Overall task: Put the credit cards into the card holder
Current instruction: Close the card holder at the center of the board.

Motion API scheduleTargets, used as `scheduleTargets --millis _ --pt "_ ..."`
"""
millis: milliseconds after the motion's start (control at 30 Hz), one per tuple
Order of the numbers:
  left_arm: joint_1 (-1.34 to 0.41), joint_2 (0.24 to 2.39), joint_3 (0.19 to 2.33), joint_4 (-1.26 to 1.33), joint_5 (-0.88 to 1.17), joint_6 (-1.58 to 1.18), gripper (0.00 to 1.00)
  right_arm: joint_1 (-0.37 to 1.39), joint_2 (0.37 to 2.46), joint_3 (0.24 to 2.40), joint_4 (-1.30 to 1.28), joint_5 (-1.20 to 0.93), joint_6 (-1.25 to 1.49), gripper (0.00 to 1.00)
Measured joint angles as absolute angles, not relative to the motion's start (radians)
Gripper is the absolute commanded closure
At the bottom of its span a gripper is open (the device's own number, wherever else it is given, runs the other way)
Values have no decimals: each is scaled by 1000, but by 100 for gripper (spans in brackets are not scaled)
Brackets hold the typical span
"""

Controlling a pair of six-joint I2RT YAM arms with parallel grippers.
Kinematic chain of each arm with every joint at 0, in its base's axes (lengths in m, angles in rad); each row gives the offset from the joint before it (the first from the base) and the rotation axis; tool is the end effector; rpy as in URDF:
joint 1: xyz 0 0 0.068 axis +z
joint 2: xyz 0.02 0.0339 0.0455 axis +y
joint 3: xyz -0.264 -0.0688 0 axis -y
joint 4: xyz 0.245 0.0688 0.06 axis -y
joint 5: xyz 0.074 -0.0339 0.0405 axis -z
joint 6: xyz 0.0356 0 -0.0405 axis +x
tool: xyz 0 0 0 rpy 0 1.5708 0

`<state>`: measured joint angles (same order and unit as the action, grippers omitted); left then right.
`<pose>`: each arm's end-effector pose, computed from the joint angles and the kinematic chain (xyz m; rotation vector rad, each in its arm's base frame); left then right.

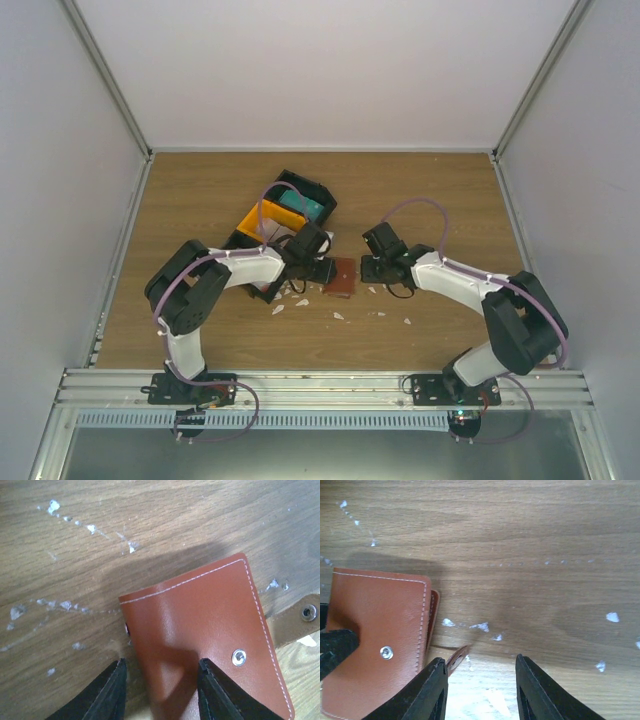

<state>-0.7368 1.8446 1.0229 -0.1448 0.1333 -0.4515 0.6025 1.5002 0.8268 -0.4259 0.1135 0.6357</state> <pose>0.2666 -0.2483 0.1392 0.4310 2.6133 -0.6085 0.2330 0.1554 0.1735 0.0811 2.6812 0.2498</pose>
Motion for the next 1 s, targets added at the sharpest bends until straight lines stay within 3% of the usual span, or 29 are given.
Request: scheduleTargets --millis 167,333,567,833,1000 --pt "-737 1834 1019 -170 137 -451 54 601 1505 827 -412 54 680 63" --pt "-737 1817 997 -166 154 -452 53 601 1511 827 -399 22 712 58" --pt "-739 1810 974 -142 186 -469 62 601 1571 847 -382 18 717 60" --pt "-768 1806 955 -113 226 -513 62 617 1602 878 -376 57 735 75" --pt "-773 1801 937 -86 252 -557 61 620 1602 878 -406 102 741 77"
